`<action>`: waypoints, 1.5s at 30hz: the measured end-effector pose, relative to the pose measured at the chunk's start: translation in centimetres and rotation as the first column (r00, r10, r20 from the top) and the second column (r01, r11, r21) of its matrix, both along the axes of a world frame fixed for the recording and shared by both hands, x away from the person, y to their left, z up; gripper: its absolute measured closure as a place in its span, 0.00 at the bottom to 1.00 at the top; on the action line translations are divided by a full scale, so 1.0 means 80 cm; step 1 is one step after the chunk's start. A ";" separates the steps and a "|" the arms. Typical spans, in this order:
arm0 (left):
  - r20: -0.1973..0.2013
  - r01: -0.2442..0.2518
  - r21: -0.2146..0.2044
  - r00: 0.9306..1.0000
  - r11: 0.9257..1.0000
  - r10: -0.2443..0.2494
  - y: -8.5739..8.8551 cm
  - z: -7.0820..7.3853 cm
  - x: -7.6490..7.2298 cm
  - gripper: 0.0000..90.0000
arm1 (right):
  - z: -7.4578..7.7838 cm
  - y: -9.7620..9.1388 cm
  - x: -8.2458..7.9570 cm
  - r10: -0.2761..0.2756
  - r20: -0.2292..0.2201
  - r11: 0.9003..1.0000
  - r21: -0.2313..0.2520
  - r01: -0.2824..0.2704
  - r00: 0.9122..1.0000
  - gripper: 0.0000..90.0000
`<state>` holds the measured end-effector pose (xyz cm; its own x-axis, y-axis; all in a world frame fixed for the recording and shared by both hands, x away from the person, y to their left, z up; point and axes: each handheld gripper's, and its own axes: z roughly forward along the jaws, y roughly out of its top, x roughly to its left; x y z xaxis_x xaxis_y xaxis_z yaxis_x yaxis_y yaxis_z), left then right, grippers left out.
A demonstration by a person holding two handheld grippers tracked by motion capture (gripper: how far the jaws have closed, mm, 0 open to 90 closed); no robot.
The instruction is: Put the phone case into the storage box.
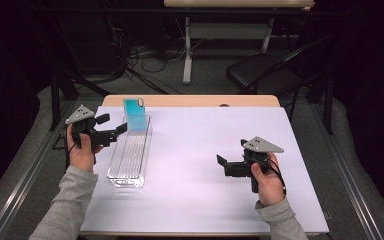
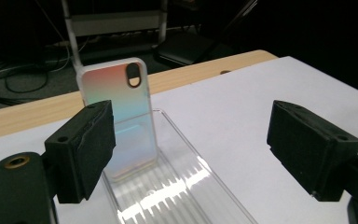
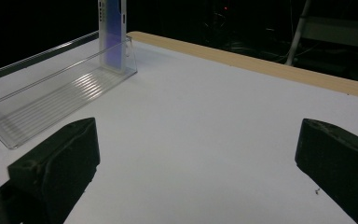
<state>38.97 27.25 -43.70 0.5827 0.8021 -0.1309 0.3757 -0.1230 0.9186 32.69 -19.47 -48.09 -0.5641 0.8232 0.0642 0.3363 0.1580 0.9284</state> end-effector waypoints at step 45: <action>0.062 0.116 -0.037 0.992 0.993 -0.113 0.024 -0.059 -0.119 0.00 | -0.034 -0.088 -0.091 -0.134 0.033 0.990 -0.038 0.135 0.990 0.00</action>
<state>29.48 29.17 -48.42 0.6782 0.7244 -0.1235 0.3051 -0.1248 0.9441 25.38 -26.51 -50.81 -0.4495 0.8932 0.0139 0.3284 0.1507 0.9324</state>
